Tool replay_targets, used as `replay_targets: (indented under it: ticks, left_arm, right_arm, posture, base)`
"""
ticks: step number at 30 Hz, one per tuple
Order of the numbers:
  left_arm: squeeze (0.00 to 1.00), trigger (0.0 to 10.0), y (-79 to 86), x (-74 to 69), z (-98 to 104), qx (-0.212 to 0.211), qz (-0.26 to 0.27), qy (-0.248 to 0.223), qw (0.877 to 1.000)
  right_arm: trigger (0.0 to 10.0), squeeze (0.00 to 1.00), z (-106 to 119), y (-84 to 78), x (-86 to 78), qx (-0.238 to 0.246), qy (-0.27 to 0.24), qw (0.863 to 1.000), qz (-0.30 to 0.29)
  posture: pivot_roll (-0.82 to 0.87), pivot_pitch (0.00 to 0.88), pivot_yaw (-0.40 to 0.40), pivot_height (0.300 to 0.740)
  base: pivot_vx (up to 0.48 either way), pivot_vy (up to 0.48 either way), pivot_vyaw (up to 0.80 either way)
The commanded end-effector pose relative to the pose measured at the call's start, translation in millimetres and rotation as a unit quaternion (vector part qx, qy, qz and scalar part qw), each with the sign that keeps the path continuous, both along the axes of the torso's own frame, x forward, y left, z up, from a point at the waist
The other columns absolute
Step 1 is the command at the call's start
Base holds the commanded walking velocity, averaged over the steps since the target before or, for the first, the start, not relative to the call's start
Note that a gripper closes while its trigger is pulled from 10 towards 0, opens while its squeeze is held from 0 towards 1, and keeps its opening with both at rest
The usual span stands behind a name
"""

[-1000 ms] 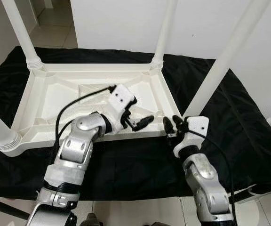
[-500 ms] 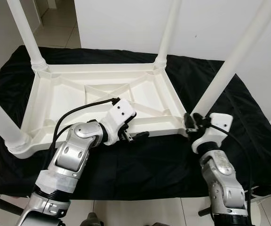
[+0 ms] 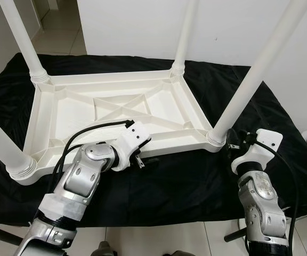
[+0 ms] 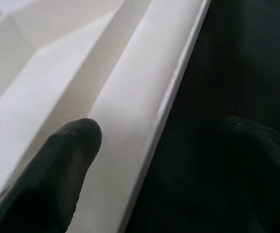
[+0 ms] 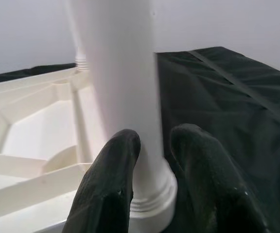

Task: Building children table

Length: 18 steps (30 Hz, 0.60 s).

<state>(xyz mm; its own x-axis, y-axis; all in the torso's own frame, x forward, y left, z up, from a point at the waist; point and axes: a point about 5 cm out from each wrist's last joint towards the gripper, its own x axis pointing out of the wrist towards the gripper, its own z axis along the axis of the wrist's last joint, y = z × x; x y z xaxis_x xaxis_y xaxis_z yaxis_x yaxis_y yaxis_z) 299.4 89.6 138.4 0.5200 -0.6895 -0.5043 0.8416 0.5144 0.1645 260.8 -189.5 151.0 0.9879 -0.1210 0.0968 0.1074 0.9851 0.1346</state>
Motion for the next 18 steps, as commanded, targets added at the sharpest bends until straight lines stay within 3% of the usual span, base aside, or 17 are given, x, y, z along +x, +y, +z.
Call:
replay_targets:
  ticks: [1,3,4,6,7,8,9,10,11,18]
  left_arm:
    - [0.00,10.0,8.1,11.0,-1.1,0.024,0.107,-0.040,0.993]
    - [0.00,10.0,10.8,15.4,-2.5,0.026,0.140,-0.038,0.989]
    - [0.00,8.8,13.0,17.8,-4.2,0.031,0.159,-0.038,0.986]
    - [0.00,9.1,14.2,19.0,-5.4,0.035,0.168,-0.037,0.985]
    - [0.00,8.4,15.0,19.8,-5.8,0.034,0.178,-0.036,0.983]
    - [0.00,4.2,15.9,20.3,-5.7,0.034,0.188,-0.038,0.981]
    - [0.00,1.8,16.3,20.6,-5.3,0.034,0.194,-0.040,0.980]
    - [0.00,1.8,16.3,20.6,-5.3,0.034,0.194,-0.040,0.980]
    - [0.00,0.0,16.4,20.9,-3.1,0.029,0.202,-0.045,0.978]
    - [0.00,0.0,14.4,22.5,1.3,0.017,0.219,-0.052,0.974]
  right_arm:
    - [10.0,0.00,-0.7,-1.3,-1.1,-0.002,0.006,1.000,-0.005]
    - [10.0,0.00,-1.0,-1.0,-1.6,-0.001,0.007,1.000,-0.005]
    - [10.0,0.00,-1.5,-0.8,-1.8,0.000,0.008,1.000,-0.006]
    - [10.0,0.00,-1.8,-0.7,-2.0,0.001,0.008,1.000,-0.007]
    - [10.0,0.00,-2.1,-0.5,-2.0,0.001,0.009,1.000,-0.007]
    - [10.0,0.00,-2.3,-0.2,-1.7,0.001,0.010,1.000,-0.007]
    - [10.0,0.00,-2.4,0.0,-1.6,0.001,0.010,1.000,-0.006]
    - [10.0,0.00,-2.4,0.0,-1.6,0.001,0.010,1.000,-0.006]
    - [10.0,0.00,-2.3,0.3,-1.0,0.001,0.010,1.000,-0.006]
    - [10.0,0.00,-2.5,2.2,0.3,0.004,0.010,1.000,-0.007]
  posture:
    - [0.00,0.025,-0.049,0.740]
    - [0.00,0.027,-0.052,0.740]
    - [0.00,0.027,-0.050,0.740]
    - [0.00,0.027,-0.050,0.740]
    - [0.00,0.027,-0.053,0.740]
    - [0.00,0.027,-0.053,0.740]
    - [0.00,0.027,-0.053,0.740]
    - [0.00,0.027,-0.053,0.740]
    - [0.01,0.026,-0.053,0.740]
    - [0.01,0.027,-0.053,0.740]
  base:
    - [0.000,0.000,0.00]
    - [0.000,0.000,0.00]
    - [0.000,0.000,0.00]
    - [0.000,0.000,0.00]
    - [0.000,0.000,0.00]
    - [0.000,0.000,0.00]
    - [0.000,0.000,0.00]
    - [0.000,0.000,0.00]
    - [0.000,0.000,0.00]
    - [0.000,0.000,0.00]
